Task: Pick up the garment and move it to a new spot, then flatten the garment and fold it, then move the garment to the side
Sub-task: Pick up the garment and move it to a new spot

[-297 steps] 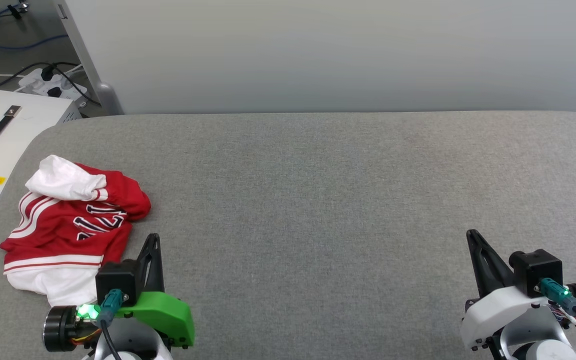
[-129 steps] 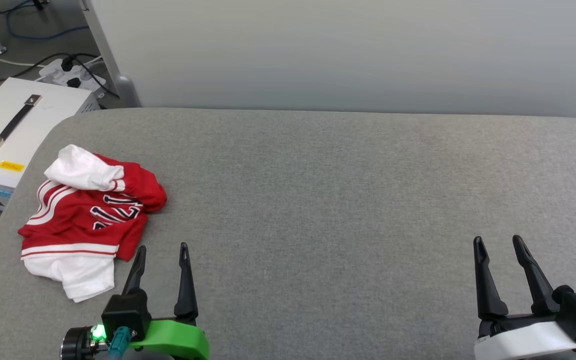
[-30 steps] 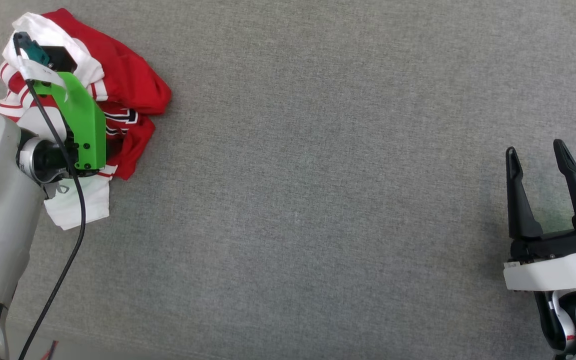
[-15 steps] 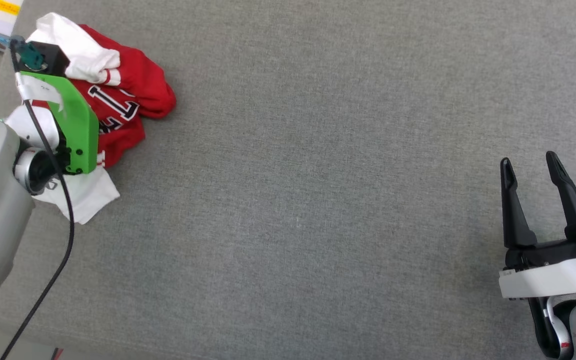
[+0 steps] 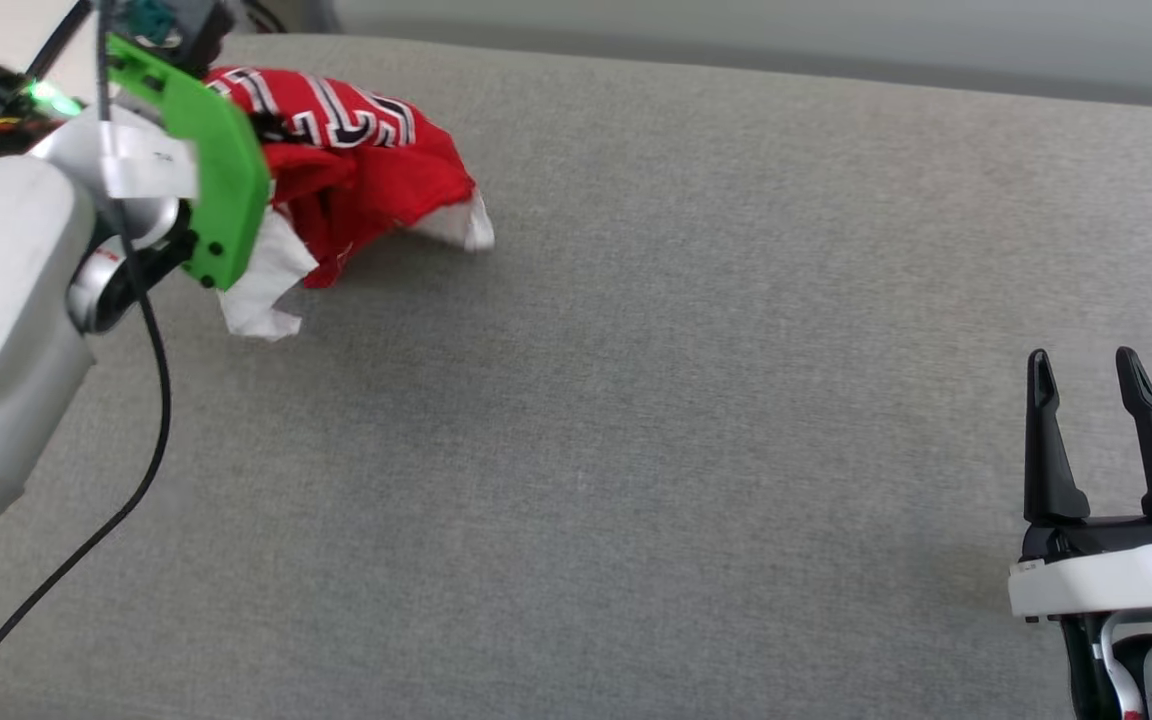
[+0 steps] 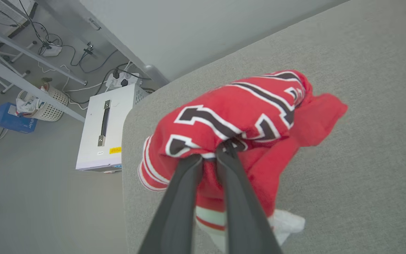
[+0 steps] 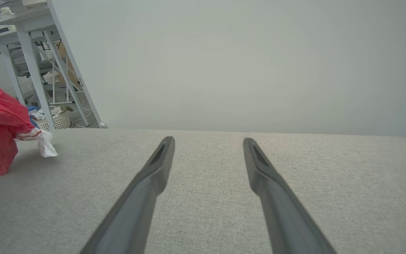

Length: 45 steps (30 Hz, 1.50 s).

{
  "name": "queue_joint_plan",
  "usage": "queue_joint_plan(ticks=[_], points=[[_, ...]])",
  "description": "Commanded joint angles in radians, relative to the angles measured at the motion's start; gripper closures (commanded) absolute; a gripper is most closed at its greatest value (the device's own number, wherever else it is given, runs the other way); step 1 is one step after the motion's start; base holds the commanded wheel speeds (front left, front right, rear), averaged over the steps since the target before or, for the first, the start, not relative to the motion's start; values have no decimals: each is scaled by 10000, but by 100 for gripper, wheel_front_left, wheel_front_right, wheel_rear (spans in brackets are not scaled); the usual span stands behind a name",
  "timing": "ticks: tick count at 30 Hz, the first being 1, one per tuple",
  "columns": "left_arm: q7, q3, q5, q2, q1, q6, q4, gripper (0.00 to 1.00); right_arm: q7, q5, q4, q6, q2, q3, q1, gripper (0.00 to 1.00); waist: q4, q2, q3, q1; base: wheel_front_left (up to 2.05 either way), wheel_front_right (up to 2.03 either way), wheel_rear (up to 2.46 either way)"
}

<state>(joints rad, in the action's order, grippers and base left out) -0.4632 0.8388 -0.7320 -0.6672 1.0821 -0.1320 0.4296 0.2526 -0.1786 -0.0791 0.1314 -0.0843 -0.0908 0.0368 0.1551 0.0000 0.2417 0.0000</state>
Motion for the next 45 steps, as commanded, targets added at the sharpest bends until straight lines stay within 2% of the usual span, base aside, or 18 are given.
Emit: queue_joint_plan(ticks=[1,7,14,20,27,31,33,37,41,42,43,45], points=[[133,134,83,166,323,14,-240,100,92,-28,13,-7,56,-104,-134,0,-489,0,-425,0,0,0,0],[305,872,193,804,911,14,-1132,100,92,-43,2,-7,231,-362,-84,0,-1250,0,-592,0,0,0,0],[718,2013,-4,1800,1467,14,-1883,100,92,-104,25,-7,326,-480,-8,0,-2303,0,-575,0,0,0,0],[1266,3207,-222,2383,1599,14,-2087,100,92,-434,62,-7,337,-650,-63,0,-2853,0,-407,0,0,0,0],[1568,4292,72,2671,180,14,-1703,100,92,-577,70,-7,339,-975,-233,0,-2761,0,-342,0,0,0,0],[1586,4394,301,2812,-1141,14,-1327,100,92,-564,141,-7,339,-975,-279,0,-2515,0,-321,0,0,0,0],[1733,4409,403,3022,-2426,14,-787,100,92,-487,154,-7,339,-867,-236,0,-2298,0,-278,0,0,0,0],[1997,4411,278,3300,-3267,14,-203,100,92,-407,140,-7,340,-796,-173,0,-2145,0,-228,0,0,0,0],[2566,4404,329,3509,-3451,32,459,100,92,-324,139,-7,340,-725,-191,0,-1991,0,-289,0,0,0,0],[2784,4358,358,3583,-3455,68,579,58,92,-312,139,-7,340,-710,-211,0,-1953,0,-325,0,0,0,0],[3063,4301,419,3673,-3440,132,651,0,92,-293,144,-7,340,-693,-243,0,-1904,0,-378,0,0,0,0],[3844,4081,547,3883,-3436,403,701,0,92,-253,180,-7,340,-662,-347,0,-1789,0,-586,0,0,0,0]])
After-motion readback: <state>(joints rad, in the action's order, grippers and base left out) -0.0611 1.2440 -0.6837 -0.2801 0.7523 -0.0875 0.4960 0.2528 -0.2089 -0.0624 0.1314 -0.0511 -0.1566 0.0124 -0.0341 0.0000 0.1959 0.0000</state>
